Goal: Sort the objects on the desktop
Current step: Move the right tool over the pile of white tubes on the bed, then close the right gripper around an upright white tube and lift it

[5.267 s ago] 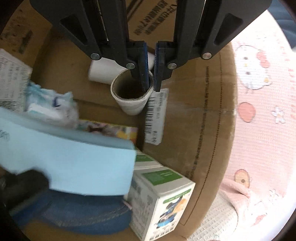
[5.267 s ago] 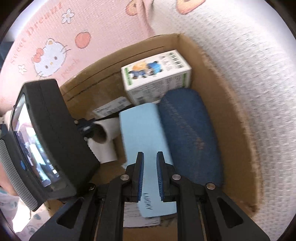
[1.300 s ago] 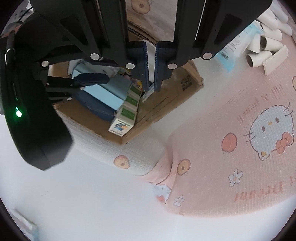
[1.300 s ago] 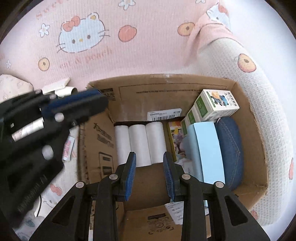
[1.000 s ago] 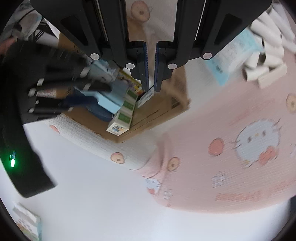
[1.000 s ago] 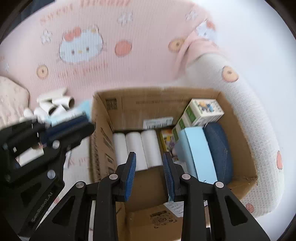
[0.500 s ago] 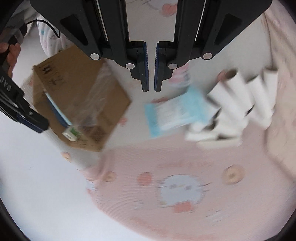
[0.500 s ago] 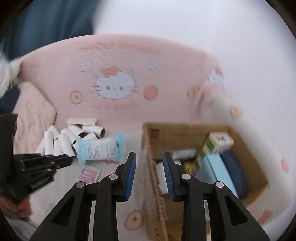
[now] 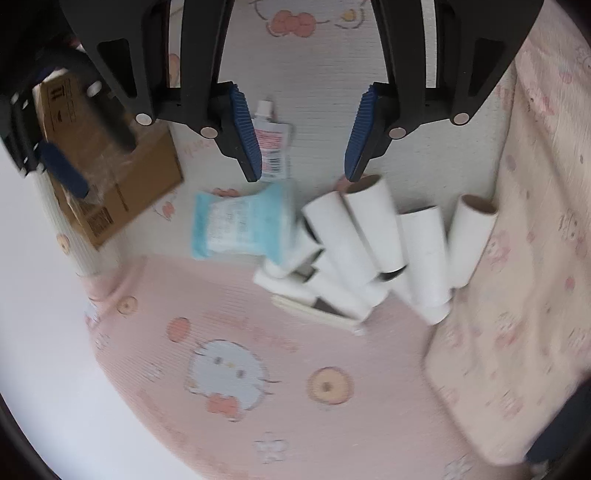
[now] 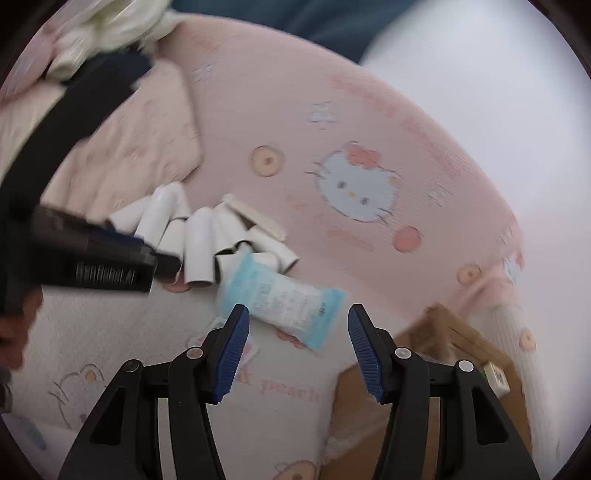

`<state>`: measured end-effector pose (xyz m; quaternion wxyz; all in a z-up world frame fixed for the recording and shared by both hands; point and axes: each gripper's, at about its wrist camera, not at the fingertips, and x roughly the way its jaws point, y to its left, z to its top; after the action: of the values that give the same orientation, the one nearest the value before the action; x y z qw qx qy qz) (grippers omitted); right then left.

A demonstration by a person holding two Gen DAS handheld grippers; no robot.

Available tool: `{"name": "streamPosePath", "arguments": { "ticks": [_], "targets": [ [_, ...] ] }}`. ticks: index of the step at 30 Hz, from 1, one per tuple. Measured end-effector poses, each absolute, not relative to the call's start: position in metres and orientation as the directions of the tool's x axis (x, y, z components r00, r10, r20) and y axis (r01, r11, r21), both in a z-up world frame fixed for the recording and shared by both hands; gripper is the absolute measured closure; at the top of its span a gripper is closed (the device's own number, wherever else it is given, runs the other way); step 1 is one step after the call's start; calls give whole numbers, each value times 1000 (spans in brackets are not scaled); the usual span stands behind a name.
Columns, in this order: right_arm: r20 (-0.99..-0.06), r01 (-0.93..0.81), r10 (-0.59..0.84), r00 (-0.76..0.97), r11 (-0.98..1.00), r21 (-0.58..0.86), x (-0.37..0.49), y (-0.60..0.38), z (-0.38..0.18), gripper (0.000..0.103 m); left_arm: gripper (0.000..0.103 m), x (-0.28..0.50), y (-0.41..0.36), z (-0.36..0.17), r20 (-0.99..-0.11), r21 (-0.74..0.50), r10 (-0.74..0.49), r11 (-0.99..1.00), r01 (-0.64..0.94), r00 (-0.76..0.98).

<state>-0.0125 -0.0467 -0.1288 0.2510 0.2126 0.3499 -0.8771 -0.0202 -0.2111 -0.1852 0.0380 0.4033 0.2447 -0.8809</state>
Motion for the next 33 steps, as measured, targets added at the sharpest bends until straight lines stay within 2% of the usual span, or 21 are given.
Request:
{"name": "streamPosePath", "arguments": {
  "ticks": [4,7,10,15,20,25,27,29,31,33],
  "targets": [
    [-567,630,-315,-761,-567,-531,-11,-67,-151,50,47,-15,-234,-201,-746,-436,134,-839,326,-652],
    [-605,680,-354,-713,-560,-474,-18,-78,-165,50,47,-14,-252,-217,-748,-483,162,-798,360,-643],
    [-677,751,-404,-616,-561,-348,-33,-88,-179,50,47,-15,-268,-232,-724,-554,215,-748,366,-655],
    [-730,813,-481,-485,-555,-175,-48,-104,-202,48,47,-25,-288,-257,-681,-654,271,-643,399,-681],
    [-765,844,-527,-369,-535,-38,-60,-124,-229,47,47,-40,-293,-276,-687,-679,312,-599,426,-656],
    [-766,800,-608,-207,-556,225,-88,-130,-257,46,47,-56,-291,-286,-710,-665,326,-603,442,-624],
    [-759,770,-622,-192,-575,276,-97,-131,-259,46,47,-60,-291,-287,-705,-668,332,-608,429,-627],
    [-750,763,-630,-203,-582,282,-100,-133,-257,46,50,-62,-293,-287,-697,-677,339,-601,424,-632],
    [-739,769,-639,-214,-577,276,-102,-136,-255,46,59,-66,-295,-287,-687,-688,341,-589,423,-642],
    [-739,765,-641,-209,-578,285,-105,-141,-257,46,61,-69,-299,-288,-684,-695,356,-583,420,-637]
  ]
}}
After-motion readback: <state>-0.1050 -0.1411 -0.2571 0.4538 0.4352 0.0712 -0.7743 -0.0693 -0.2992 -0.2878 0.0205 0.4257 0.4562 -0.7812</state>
